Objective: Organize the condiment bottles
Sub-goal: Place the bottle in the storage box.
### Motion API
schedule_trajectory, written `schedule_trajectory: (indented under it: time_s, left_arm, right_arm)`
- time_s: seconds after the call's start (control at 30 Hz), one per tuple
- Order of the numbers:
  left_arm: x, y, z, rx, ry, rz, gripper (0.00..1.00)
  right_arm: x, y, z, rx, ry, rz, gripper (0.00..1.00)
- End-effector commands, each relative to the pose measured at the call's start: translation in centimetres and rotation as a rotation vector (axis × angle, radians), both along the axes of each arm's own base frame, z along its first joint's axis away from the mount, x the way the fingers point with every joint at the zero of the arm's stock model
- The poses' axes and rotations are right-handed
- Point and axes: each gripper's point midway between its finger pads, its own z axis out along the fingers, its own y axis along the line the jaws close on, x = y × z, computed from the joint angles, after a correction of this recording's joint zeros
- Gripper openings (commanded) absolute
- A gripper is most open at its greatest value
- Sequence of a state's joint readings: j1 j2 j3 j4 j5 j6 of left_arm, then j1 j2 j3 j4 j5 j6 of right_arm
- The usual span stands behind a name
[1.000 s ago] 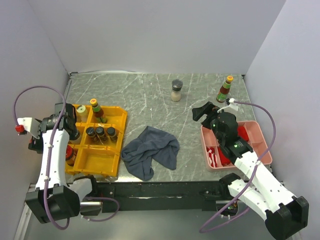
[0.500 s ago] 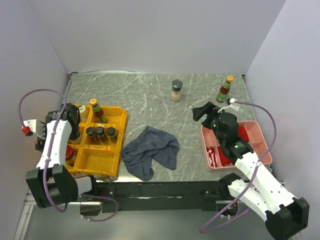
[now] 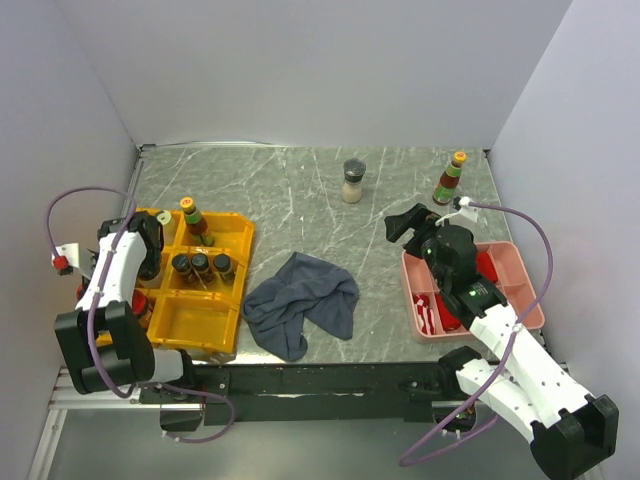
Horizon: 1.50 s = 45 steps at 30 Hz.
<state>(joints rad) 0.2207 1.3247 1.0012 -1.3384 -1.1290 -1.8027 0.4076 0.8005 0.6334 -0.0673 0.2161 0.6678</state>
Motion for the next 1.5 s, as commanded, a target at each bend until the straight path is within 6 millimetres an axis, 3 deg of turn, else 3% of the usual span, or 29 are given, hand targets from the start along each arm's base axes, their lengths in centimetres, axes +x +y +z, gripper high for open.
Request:
schedule_trajectory:
  time_s: [0.0, 0.33, 0.47, 0.7, 0.73, 0.83, 1.07, 1.27, 1.47]
  left_arm:
    - [-0.2, 0.9, 1.2, 0.068, -0.002, 0.026, 0.06]
    - [-0.2, 0.5, -1.0, 0.018, 0.017, 0.058, 0.2]
    - [0.1, 0.6, -1.2, 0.013, 0.034, 0.054, 0.44]
    - [0.0, 0.5, -2.0, 0.002, 0.049, 0.064, 0.59]
    - [0.1, 0.5, -1.9, 0.004, 0.051, 0.061, 0.72]
    - [0.4, 0.6, -1.7, 0.004, 0.063, 0.053, 0.81]
    - [0.4, 0.7, -1.3, 0.013, 0.056, 0.051, 0.83]
    - [1.2, 1.1, 1.6, 0.042, 0.035, 0.006, 0.87]
    - [1.8, 1.5, 7.7, 0.1, -0.066, -0.051, 0.99]
  right_arm:
    - [0.1, -0.4, 1.2, -0.006, -0.039, -0.013, 1.0]
    - [-0.1, -0.5, 1.3, -0.005, -0.042, -0.013, 1.0]
    - [-0.2, -0.7, 1.6, -0.001, -0.054, -0.02, 1.0]
    - [-0.3, -0.8, 1.8, -0.005, -0.054, -0.023, 1.0]
    - [-0.3, -0.8, 1.7, -0.007, -0.053, -0.023, 1.0]
    - [-0.4, -1.0, 1.9, -0.007, -0.059, -0.027, 1.0]
    - [-0.4, -1.0, 1.9, -0.01, -0.06, -0.03, 1.0]
    - [-0.3, -0.9, 1.9, -0.007, -0.061, -0.029, 1.0]
    - [-0.1, -0.9, 1.5, -0.014, -0.047, -0.029, 1.0]
